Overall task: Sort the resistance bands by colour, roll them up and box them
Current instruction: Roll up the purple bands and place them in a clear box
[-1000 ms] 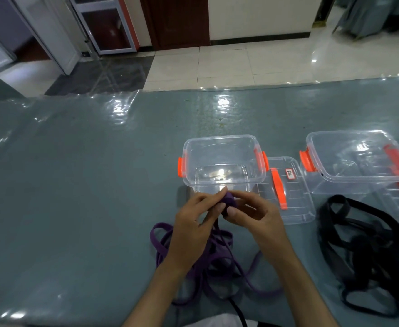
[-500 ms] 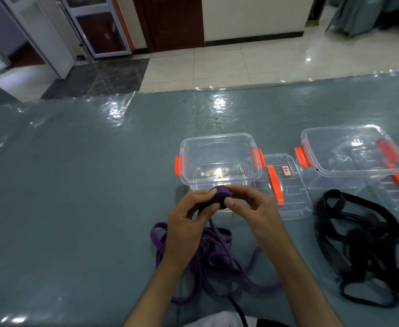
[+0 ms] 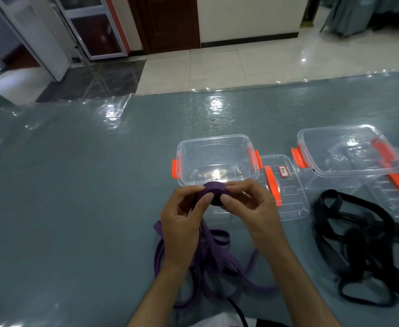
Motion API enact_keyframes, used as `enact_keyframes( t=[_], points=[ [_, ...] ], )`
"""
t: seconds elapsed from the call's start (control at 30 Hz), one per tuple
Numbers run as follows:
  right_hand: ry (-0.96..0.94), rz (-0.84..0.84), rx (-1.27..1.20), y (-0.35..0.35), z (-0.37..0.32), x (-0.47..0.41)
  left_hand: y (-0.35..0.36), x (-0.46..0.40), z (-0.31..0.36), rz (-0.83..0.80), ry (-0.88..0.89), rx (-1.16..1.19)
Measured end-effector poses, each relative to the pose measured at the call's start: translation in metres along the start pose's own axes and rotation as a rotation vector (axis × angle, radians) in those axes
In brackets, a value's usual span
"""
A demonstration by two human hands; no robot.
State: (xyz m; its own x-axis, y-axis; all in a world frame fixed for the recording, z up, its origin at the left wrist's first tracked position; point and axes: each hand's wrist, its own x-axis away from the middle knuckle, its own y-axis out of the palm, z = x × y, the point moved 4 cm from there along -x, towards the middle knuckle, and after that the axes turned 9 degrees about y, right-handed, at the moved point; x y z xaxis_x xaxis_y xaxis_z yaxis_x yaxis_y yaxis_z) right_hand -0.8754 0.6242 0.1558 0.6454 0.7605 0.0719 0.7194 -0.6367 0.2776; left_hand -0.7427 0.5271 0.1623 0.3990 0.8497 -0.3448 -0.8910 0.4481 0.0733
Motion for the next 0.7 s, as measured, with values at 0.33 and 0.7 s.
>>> enact_keyframes(
  t=[0.33,0.7],
  points=[
    [-0.032,0.059,-0.028,0.001,0.001,0.004,-0.003,-0.002,-0.008,-0.087,-0.050,0.097],
    [0.007,0.072,-0.193,0.018,-0.004,0.007,0.008,0.005,0.007,0.054,0.077,0.020]
  ],
)
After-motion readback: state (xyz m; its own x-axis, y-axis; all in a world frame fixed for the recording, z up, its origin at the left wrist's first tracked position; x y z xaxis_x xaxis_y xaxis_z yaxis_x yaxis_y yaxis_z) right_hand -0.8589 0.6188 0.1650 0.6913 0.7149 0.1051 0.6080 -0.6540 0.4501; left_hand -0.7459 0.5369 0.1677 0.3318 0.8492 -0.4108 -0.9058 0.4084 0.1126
